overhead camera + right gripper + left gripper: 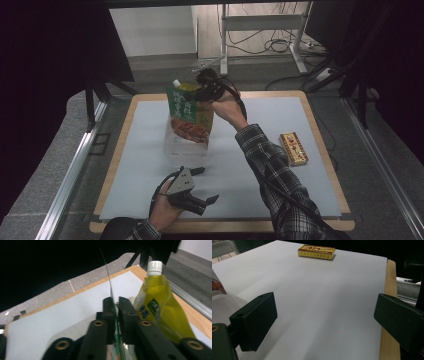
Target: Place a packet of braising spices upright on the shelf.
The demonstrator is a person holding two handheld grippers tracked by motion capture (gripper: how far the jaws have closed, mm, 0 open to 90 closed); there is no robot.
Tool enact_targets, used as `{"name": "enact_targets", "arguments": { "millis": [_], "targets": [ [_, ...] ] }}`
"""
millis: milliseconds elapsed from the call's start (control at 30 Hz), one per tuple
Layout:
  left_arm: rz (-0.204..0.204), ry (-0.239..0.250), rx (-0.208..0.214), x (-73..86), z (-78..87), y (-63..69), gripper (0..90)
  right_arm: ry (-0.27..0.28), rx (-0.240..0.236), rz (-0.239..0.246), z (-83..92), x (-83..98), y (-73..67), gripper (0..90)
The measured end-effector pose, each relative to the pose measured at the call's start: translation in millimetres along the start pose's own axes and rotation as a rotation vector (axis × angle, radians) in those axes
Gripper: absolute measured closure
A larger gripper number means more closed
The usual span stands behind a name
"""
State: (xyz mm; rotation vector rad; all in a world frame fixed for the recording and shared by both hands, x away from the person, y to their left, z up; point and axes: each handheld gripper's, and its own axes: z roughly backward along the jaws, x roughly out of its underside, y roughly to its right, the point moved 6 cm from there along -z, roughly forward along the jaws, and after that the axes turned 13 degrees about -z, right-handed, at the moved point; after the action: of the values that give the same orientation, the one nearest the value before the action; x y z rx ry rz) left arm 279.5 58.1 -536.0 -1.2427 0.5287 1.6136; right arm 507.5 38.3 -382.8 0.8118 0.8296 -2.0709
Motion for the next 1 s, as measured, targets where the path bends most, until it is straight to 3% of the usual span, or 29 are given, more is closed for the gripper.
{"name": "enact_targets", "arguments": {
  "millis": [67, 467, 1000],
  "targets": [
    [0.001, 0.000, 0.000, 0.1, 0.3, -0.4, 4.3, 0.011, 0.016, 0.017, 0.9, -0.9, 0.1, 72.1],
    [-0.004, -0.005, 0.001, 0.2, -0.9, 0.9, 4.3, 0.039, 0.084, 0.084, 16.3, 0.6, 7.1, 43.6],
    [0.001, -0.002, 0.002, 0.0, -1.3, 0.8, 4.4, 0.069, 0.127, 0.080, 39.1, 18.4, 22.2, 29.6]
  ]
}}
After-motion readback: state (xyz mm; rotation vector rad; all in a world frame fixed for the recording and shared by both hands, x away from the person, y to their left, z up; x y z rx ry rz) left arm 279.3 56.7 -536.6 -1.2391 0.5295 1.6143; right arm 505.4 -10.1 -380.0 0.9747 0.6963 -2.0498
